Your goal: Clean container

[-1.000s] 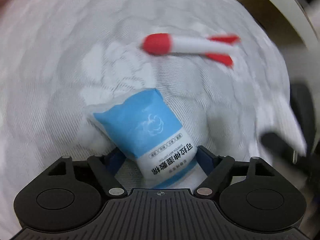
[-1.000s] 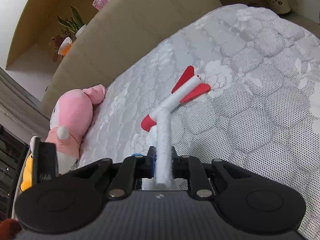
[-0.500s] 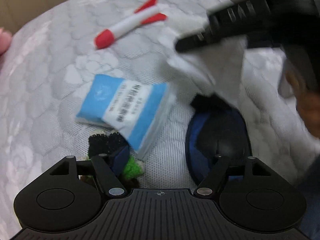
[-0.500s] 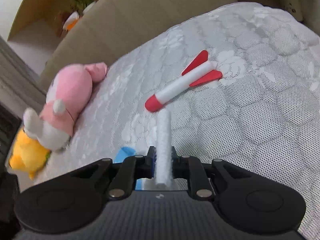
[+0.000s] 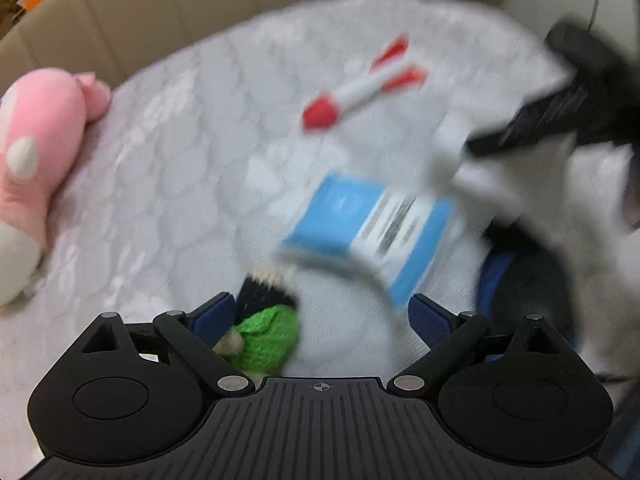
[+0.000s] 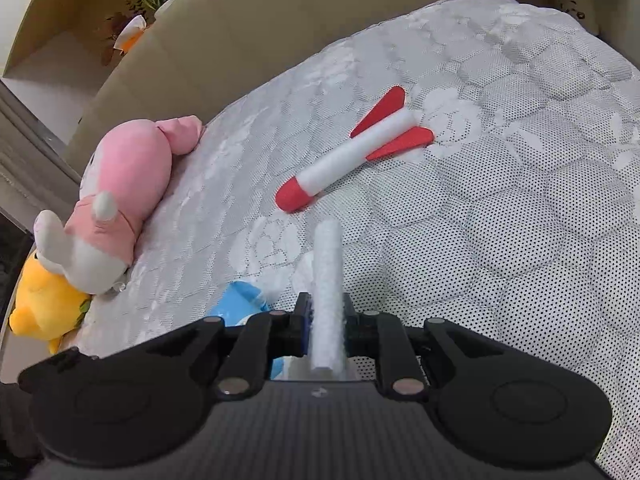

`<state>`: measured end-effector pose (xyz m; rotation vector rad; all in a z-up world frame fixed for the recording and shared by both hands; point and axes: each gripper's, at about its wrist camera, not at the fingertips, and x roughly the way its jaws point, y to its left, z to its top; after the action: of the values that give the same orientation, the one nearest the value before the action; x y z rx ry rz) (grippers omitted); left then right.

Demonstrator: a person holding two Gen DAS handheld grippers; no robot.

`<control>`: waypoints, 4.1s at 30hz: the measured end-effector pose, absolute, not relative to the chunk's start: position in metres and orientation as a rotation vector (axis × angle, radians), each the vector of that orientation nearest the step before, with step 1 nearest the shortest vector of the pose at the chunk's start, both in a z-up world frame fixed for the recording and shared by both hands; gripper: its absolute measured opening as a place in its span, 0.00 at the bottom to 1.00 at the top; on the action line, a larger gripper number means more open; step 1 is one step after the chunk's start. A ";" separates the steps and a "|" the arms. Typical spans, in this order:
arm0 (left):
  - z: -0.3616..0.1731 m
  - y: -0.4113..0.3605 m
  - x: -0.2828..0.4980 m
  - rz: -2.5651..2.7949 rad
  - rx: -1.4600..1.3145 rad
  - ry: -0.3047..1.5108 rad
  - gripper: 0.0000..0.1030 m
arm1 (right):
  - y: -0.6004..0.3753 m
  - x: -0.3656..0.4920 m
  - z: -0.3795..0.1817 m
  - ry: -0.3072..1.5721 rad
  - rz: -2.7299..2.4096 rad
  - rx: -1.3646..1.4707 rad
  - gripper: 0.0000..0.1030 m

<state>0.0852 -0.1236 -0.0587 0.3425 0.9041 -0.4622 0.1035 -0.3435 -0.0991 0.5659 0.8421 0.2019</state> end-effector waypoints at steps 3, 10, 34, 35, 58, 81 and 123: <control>-0.042 -0.107 0.093 -0.450 0.216 0.894 0.99 | -0.344 0.103 -0.099 0.840 0.205 0.583 0.16; -0.098 -0.111 0.104 -0.164 0.563 1.027 0.99 | -0.331 0.104 -0.102 0.871 0.244 0.556 0.16; -0.093 -0.169 0.101 -0.684 0.574 1.121 0.82 | -0.349 0.103 -0.099 0.819 0.223 0.621 0.19; -0.094 -0.162 0.097 -0.717 0.581 1.134 0.82 | -0.346 0.103 -0.099 0.826 0.245 0.632 0.19; -0.079 -0.092 0.065 -0.474 0.296 1.109 0.98 | -0.257 0.069 -0.080 0.860 0.527 0.500 0.08; -0.115 -0.097 0.122 -0.441 0.041 1.231 0.99 | -0.280 0.098 -0.103 0.899 0.227 0.382 0.08; -0.057 0.002 0.100 -0.291 -0.209 1.057 1.00 | -0.348 0.004 -0.137 1.072 -0.329 0.924 0.19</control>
<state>0.1001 0.0016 -0.0568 -0.2089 1.0566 -0.2907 0.0039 -0.3482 -0.1374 0.9237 1.0716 -0.3288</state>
